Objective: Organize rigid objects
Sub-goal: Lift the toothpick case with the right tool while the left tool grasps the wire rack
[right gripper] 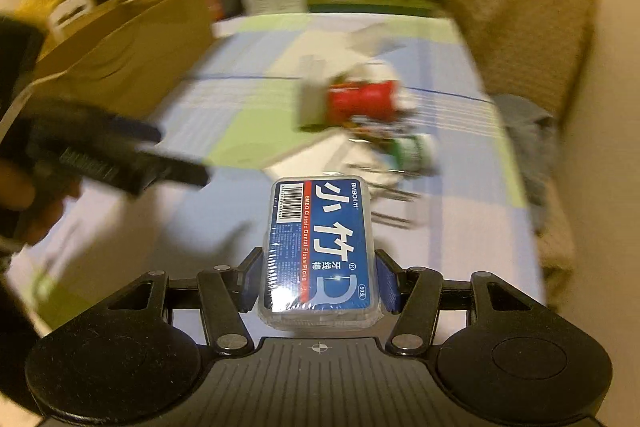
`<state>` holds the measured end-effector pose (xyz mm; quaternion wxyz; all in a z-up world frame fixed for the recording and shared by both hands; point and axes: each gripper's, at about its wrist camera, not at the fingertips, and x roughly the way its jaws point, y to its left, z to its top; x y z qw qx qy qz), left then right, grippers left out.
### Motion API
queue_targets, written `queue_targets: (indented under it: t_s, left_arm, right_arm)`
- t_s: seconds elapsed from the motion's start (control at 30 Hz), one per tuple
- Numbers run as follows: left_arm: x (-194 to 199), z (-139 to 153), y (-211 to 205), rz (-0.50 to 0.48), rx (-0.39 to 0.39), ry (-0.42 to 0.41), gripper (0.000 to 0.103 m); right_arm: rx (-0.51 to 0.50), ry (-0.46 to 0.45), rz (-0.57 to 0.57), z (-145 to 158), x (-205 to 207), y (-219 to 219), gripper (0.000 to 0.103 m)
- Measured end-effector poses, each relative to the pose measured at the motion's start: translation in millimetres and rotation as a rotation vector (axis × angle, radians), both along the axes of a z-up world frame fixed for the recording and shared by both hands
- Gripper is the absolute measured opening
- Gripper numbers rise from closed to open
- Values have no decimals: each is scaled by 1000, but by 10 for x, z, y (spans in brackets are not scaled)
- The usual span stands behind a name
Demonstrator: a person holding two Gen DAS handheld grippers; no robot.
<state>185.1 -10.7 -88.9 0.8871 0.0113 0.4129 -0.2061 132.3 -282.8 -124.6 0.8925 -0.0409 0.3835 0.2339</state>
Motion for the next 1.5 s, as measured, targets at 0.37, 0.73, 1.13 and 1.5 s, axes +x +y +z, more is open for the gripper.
queue_targets:
  t_s: [0.37,0.73,1.13,1.5]
  left_arm:
    - [220,-194,-422,-152,3,-38,102]
    - [331,-375,-844,-210,81,-62,98]
    - [-79,-261,-276,-15,184,-28,85]
    - [-396,-69,174,128,191,-91,94]
  right_arm:
    - [37,-10,-171,3,230,-380,54]
    - [74,12,-237,-27,311,-499,54]
    - [62,-1,-189,-4,274,-312,54]
    - [67,16,-77,-28,290,117,54]
